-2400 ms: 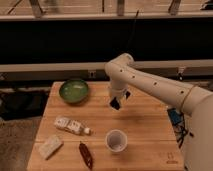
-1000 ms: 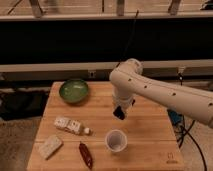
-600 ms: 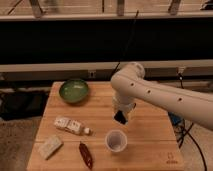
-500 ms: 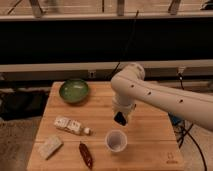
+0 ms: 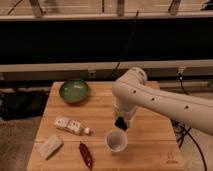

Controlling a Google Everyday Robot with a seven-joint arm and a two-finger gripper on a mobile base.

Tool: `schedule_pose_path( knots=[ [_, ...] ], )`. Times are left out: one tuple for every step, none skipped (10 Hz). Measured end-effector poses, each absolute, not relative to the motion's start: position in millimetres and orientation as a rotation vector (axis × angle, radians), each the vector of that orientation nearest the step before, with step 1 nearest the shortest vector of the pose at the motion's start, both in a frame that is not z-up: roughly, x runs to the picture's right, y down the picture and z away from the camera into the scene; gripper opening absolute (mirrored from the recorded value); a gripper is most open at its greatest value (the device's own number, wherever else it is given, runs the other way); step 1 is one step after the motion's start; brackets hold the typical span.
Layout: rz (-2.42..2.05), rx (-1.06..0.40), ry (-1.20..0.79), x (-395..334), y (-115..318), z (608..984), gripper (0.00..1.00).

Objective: Place the eraser in the ceramic cup

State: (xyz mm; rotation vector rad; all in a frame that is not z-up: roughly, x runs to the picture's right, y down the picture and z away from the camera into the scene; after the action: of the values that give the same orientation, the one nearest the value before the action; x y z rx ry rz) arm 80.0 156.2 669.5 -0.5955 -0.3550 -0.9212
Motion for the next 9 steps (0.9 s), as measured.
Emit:
schedule_pose_path(
  knots=[
    [-0.928,-0.594,-0.36,78.5,158.0,668.3,0.0],
    [-0.934,-0.591,-0.365,77.7,160.6,666.1,0.0],
    [-0.941,-0.591,-0.368,77.9,164.3,663.5,0.0],
    [-0.951,-0.59,-0.374,75.8,169.4,662.0,0.0],
    [-0.964,-0.588,-0.38,72.1,174.5,660.5,0.0],
    [-0.973,-0.586,-0.385,68.9,177.5,659.2,0.0],
    [-0.98,-0.586,-0.386,69.2,178.7,659.5,0.0],
    [-0.988,-0.585,-0.389,68.0,180.6,659.3,0.0],
    [-1.0,-0.585,-0.399,64.6,184.4,659.9,0.0]
  ],
)
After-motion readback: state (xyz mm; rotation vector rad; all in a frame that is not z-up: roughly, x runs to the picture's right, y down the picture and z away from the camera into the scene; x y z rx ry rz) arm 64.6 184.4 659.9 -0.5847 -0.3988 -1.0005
